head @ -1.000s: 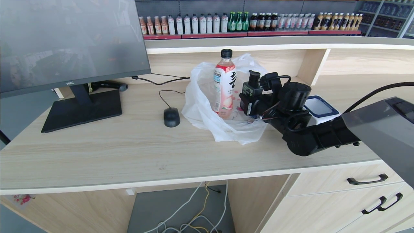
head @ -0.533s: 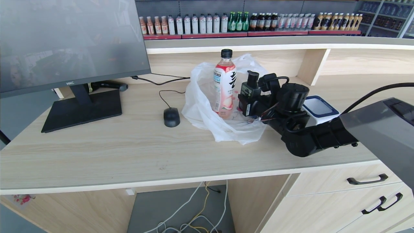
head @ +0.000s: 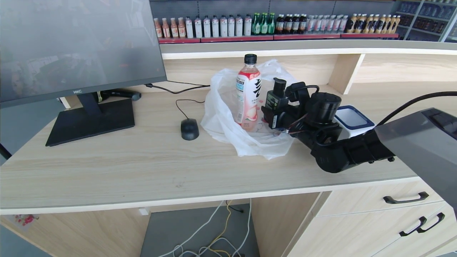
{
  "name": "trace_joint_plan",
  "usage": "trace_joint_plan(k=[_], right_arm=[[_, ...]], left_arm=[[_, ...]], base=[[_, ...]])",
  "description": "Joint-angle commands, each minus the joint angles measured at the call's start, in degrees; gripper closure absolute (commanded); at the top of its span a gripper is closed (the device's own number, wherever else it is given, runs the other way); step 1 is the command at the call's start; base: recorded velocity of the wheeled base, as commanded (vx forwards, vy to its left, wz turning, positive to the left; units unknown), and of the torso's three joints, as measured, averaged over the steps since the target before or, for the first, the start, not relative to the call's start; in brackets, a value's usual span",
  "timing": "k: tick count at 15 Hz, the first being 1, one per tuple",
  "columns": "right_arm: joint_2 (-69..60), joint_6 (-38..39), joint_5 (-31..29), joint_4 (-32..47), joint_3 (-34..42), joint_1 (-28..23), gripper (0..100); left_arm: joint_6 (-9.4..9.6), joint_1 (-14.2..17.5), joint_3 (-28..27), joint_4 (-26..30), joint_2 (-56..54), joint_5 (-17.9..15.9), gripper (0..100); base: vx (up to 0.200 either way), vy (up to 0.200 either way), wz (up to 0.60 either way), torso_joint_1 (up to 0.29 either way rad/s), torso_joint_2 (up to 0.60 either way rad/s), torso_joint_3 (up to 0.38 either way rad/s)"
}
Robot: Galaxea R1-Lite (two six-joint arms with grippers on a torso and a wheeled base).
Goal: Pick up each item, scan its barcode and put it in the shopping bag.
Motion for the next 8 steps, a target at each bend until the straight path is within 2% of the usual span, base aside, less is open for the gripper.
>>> trace_joint_plan(k=[1,8], right_arm=[[-0.45,0.05,0.19,-0.24,-0.03,-0.07,0],[-3.44,0.23,0.37,-1.47,0.50,-1.47,0]], left_arm=[[-0.02,0.00,0.00,0.00,0.00,0.00,0],[-0.02,-0.09,0.00,0.00,0.00,0.00,0]], base=[[0.000,0.000,0.00,0.000,0.00,0.000],[0.000,0.000,0.00,0.000,0.00,0.000]])
